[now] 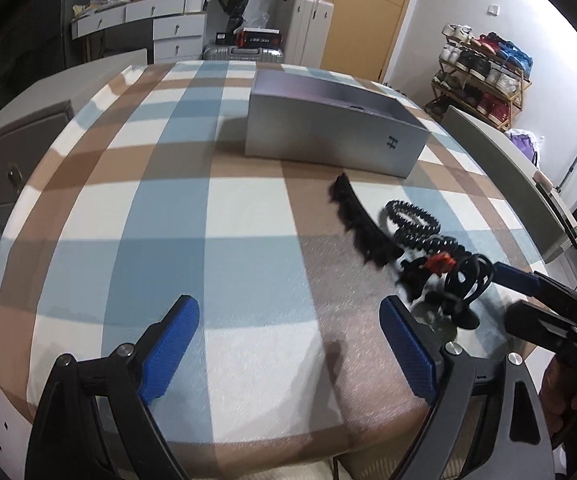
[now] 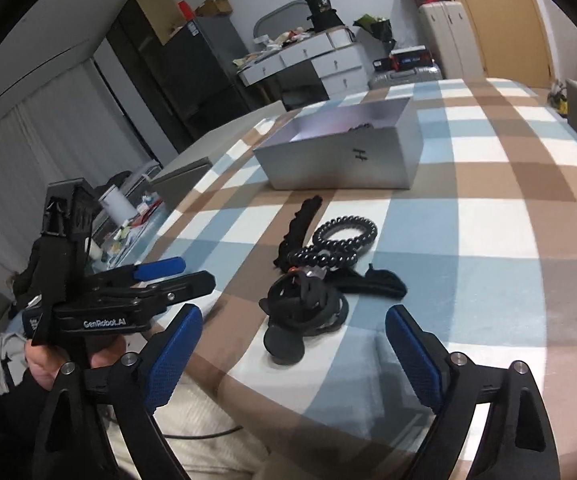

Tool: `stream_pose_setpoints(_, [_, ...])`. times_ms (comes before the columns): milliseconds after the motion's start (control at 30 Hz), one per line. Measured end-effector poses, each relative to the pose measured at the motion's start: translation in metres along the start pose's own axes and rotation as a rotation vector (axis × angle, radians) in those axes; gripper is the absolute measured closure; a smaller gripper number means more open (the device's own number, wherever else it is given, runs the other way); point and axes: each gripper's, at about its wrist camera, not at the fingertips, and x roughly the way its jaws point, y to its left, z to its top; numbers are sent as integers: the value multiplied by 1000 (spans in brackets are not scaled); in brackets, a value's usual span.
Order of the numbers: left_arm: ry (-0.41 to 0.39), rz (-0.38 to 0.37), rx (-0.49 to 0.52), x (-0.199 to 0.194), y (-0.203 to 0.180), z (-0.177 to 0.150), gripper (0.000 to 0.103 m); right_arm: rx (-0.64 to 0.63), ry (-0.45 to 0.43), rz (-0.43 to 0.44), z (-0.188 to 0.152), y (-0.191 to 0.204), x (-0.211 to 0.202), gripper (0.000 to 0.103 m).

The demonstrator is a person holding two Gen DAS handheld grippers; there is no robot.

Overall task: Organize jewelry
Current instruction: 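Withdraw both tools and move the right tool toward the black bracelets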

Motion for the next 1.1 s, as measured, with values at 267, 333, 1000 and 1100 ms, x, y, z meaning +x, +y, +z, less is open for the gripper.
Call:
stream_pose_setpoints(267, [17, -5, -15, 1, 3, -6, 14, -34, 29, -63, 0, 10, 17, 16])
stream_pose_setpoints(333, [24, -5, -16, 1, 5, -7, 14, -23, 46, -51, 0, 9, 23, 23])
stream_pose_setpoints(1000, [24, -113, -27, -2, -4, 2, 14, 20, -32, -32, -13, -6, -1, 47])
stream_pose_setpoints(1100, [40, -138, -7, 3, -16, 7, 14, 38, -59, -46, -12, -14, -11, 47])
